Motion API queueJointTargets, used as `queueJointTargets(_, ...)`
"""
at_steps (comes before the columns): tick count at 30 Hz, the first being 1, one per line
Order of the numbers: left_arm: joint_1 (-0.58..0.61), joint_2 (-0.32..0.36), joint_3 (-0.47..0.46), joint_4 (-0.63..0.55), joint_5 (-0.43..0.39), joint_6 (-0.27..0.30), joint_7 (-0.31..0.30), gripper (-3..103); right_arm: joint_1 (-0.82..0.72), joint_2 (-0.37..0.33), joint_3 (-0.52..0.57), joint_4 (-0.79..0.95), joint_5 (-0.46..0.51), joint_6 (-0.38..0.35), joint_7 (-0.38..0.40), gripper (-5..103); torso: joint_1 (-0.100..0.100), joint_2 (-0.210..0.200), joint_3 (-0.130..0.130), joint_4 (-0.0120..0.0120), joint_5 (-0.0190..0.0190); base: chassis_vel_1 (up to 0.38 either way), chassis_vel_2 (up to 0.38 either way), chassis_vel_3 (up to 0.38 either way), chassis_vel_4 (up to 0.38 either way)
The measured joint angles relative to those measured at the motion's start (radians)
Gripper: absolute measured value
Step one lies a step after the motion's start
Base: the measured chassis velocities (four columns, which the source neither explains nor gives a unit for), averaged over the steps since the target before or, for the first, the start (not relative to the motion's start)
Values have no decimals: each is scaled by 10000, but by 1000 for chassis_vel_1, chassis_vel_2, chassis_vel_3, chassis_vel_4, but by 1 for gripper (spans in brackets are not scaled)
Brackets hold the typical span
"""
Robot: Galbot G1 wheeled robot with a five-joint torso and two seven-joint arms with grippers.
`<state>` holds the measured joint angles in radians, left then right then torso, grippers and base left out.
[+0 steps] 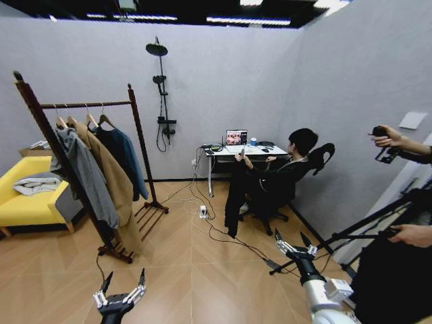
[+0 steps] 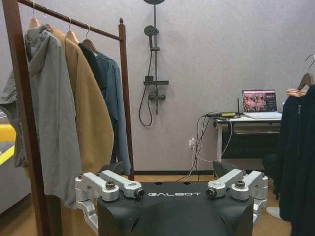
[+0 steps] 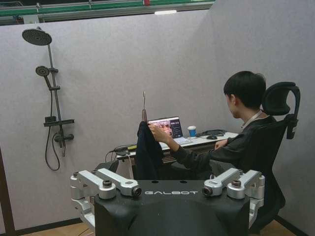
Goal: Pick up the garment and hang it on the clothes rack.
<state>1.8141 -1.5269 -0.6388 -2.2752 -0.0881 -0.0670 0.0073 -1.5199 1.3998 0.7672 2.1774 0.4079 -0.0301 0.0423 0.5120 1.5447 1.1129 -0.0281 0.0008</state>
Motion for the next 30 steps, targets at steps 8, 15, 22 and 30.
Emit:
queueJointTargets(8, 0, 0, 0, 0, 0, 0, 1, 100, -54, 12, 26, 32, -9, 68, -67, 100, 0, 0, 0, -2, -11, -314, 325, 327, -331)
queueJointTargets(15, -1, 4, -1, 1, 0, 0, 0, 100, -4, 15, 85, -89, -10, 144, -101, 100, 1, 0, -1, -7, -18, -369, 355, 372, -350)
queueJointTargets(22, 0, 1, 1, 1, 0, 0, 0, 100, 50, 0, 65, -136, -15, 168, -138, 100, 0, -1, -1, -7, -17, -352, 337, 347, -360)
queueJointTargets(30, 0, 2, -1, 1, 0, 0, 1, 100, 291, -85, 88, 18, -268, 198, 13, 100, -2, 2, -2, -3, -22, -363, 345, 352, -353)
